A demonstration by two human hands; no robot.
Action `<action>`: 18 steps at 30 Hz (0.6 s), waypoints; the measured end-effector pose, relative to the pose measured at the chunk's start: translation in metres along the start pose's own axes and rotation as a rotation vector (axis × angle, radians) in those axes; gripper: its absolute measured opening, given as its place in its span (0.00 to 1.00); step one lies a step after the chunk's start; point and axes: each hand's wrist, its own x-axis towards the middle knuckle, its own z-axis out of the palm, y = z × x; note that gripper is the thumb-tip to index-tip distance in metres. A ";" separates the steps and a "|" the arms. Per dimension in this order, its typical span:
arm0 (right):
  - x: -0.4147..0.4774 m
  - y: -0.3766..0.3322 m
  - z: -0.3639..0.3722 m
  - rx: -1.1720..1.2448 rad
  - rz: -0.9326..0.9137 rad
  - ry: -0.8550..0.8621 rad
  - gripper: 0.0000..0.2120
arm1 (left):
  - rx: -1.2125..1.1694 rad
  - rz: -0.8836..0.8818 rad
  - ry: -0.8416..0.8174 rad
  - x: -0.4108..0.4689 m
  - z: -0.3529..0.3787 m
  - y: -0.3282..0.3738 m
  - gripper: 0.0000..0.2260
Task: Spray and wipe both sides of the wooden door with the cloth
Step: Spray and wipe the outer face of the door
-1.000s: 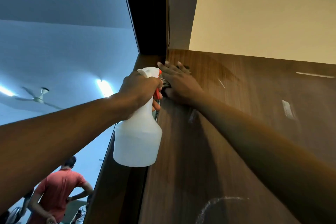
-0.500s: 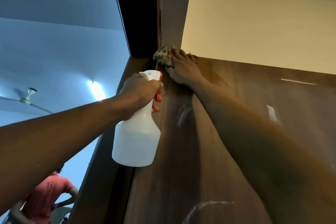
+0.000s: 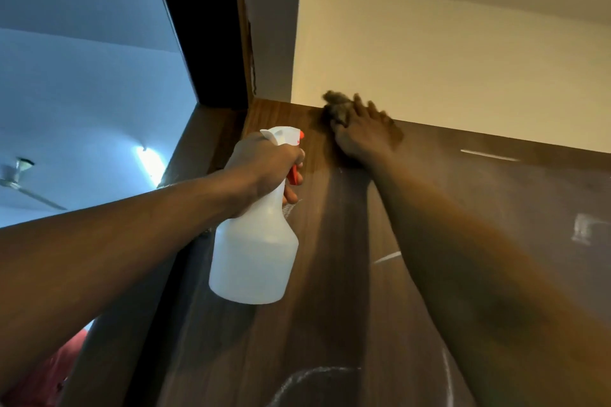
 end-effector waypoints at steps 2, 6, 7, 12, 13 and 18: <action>-0.013 -0.002 0.003 -0.020 -0.135 -0.048 0.31 | -0.001 0.017 0.006 -0.001 0.010 0.007 0.11; -0.071 0.034 0.009 -0.036 -0.283 -0.031 0.30 | -0.005 -0.019 -0.020 -0.006 0.034 0.016 0.11; -0.080 0.051 0.009 -0.031 -0.275 -0.002 0.30 | -0.012 -0.032 -0.034 -0.007 0.041 0.018 0.11; -0.055 0.134 -0.009 0.007 0.034 0.041 0.30 | -0.014 -0.027 -0.033 -0.003 0.069 0.028 0.10; -0.044 0.141 -0.013 0.020 0.098 0.033 0.30 | -0.005 -0.025 -0.028 -0.002 0.075 0.030 0.10; -0.018 0.140 -0.022 -0.012 0.065 0.017 0.31 | 0.026 -0.008 -0.025 0.002 0.103 0.047 0.10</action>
